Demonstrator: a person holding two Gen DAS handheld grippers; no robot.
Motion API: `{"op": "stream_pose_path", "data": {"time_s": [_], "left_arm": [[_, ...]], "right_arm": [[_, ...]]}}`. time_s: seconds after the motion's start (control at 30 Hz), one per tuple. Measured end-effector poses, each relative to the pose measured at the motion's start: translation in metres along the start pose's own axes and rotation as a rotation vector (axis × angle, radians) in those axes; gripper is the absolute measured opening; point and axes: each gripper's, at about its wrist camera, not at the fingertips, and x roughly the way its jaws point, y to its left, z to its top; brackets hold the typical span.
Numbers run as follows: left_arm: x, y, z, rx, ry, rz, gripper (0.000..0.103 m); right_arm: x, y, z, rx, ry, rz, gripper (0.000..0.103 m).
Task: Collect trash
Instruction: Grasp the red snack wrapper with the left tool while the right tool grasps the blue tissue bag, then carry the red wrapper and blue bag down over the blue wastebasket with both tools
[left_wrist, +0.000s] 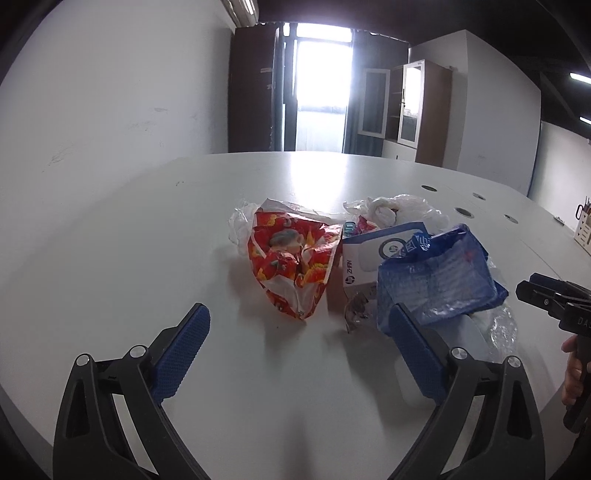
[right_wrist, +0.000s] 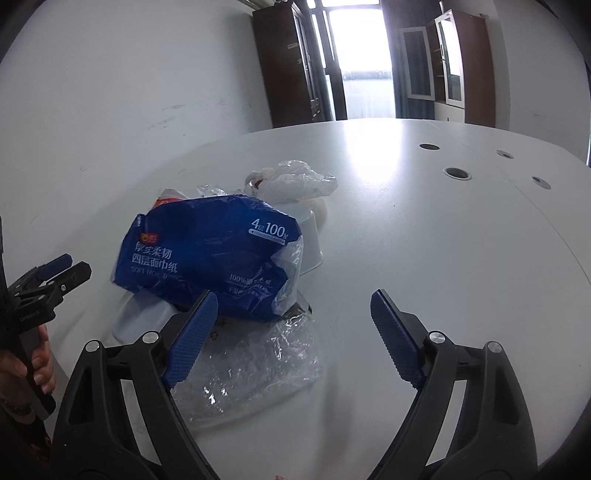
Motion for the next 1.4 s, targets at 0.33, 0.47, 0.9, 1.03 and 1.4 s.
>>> {"op": "stream_pose_path", "data": {"time_s": [0.33,0.47,0.9,1.03,1.4], "left_arm": [[0.062,-0.005,0.025,-0.001,0.09,0.05,0.077],[0.073,-0.004,0.022,-0.019,0.123,0.008,0.041],[-0.011,0.005,0.013,-0.057,-0.073,0.016,0.004],[-0.044,0.012,0.007,-0.078,-0.112,0.027,0.004],[-0.143,0.012,-0.039,-0.098,-0.186,-0.033,0.004]], "right_arm": [[0.046,-0.015,0.022,0.094,0.112,0.128,0.053],[0.057,-0.01,0.026,0.08,0.141,0.129,0.026],[-0.003,-0.002,0.032,0.105,-0.075,0.134,0.011],[-0.036,0.008,0.031,0.084,-0.138,0.086,0.011],[-0.118,0.017,-0.022,0.046,-0.202,0.041,0.011]]}}
